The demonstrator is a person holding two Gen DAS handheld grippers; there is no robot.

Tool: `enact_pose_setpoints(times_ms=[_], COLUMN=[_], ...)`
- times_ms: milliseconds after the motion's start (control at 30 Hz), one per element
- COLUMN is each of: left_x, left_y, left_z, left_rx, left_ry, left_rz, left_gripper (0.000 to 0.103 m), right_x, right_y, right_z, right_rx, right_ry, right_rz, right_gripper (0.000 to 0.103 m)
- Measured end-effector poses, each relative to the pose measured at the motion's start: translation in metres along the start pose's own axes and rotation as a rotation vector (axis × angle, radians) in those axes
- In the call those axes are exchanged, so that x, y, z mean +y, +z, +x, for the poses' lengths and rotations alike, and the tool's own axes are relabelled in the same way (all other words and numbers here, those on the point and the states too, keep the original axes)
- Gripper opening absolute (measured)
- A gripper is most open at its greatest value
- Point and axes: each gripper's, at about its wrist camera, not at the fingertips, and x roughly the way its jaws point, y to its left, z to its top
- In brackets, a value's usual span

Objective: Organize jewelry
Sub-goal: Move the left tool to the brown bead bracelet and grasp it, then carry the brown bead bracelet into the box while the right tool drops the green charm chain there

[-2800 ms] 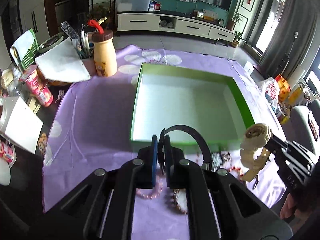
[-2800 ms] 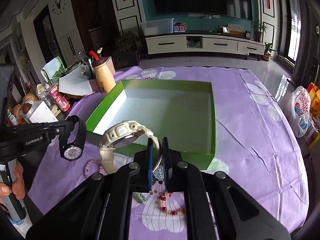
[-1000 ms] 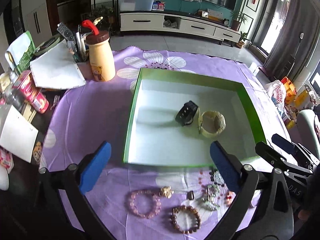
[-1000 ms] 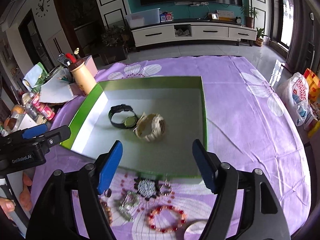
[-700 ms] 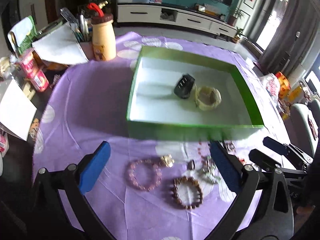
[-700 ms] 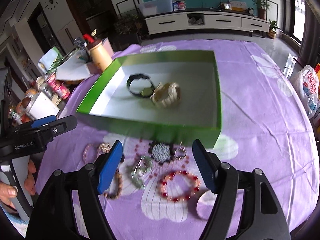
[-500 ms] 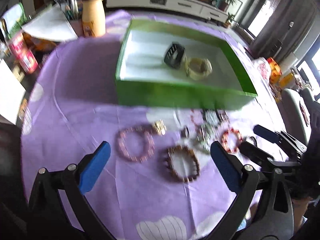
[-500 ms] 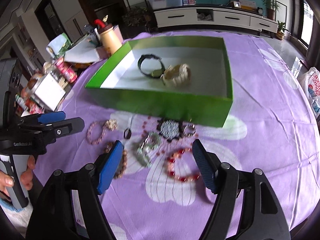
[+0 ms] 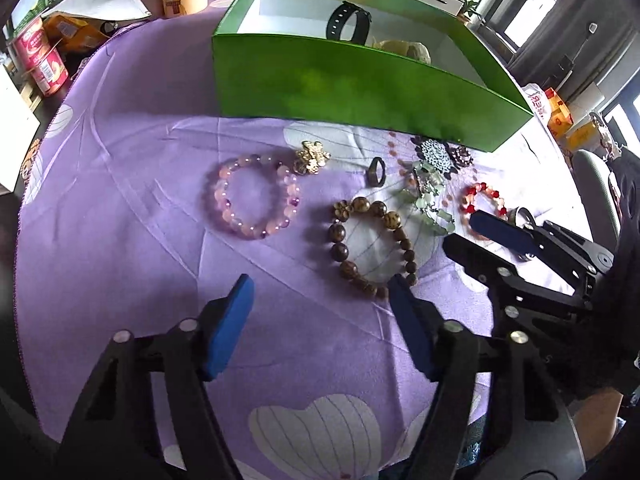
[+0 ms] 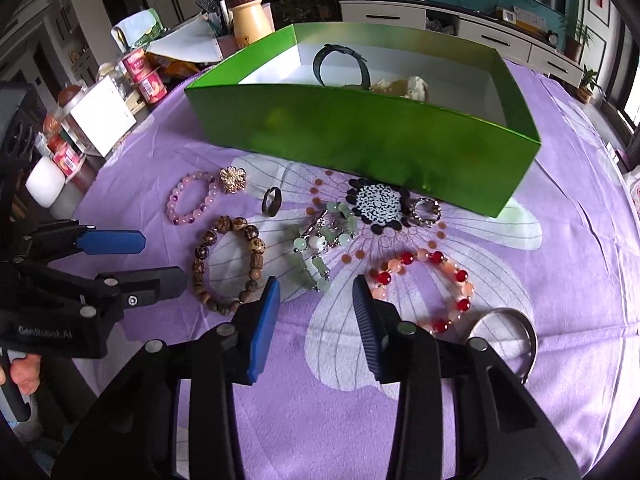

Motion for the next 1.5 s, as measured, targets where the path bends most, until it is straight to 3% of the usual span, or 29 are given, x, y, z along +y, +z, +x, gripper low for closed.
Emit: enact_pose_setpoints(times_ms=[100, 333, 433, 500, 1000, 1500], left_x=[-0.005, -0.014, -0.018, -0.017, -0.008, -0.006], left_y=[0.0, -0.001, 0.0, 0.003, 0.022, 0.072], left_z=[0.005, 0.01, 0.012, 0.013, -0.031, -0.081], left_rx=[0.0, -0.04, -0.066, -0.068, -0.178, -0.273], left_ry=[0.018, 0.022, 0.049, 0.039, -0.06, -0.094], left_rz=[0.02, 0.065, 0.089, 0.078, 0.046, 0.053], left_gripper=[0.052, 0.041, 0.027, 0.01, 0.01, 0.01], right_x=[0.002, 0.006, 0.006, 0.003, -0.013, -0.028], right_y=[0.003, 0.008, 0.008, 0.008, 0.026, 0.07], right_z=[0.009, 0.016, 0.016, 0.016, -0.041, -0.086], right_rx=[0.011, -0.029, -0.043, -0.049, -0.199, -0.32], right_ry=[-0.011, -0.029, -0.027, -0.02, 0.056, 0.064], right_rz=[-0.02, -0.054, -0.047, -0.024, 0.054, 0.08], right_gripper=[0.034, 0.019, 0.008, 0.007, 0.007, 0.007])
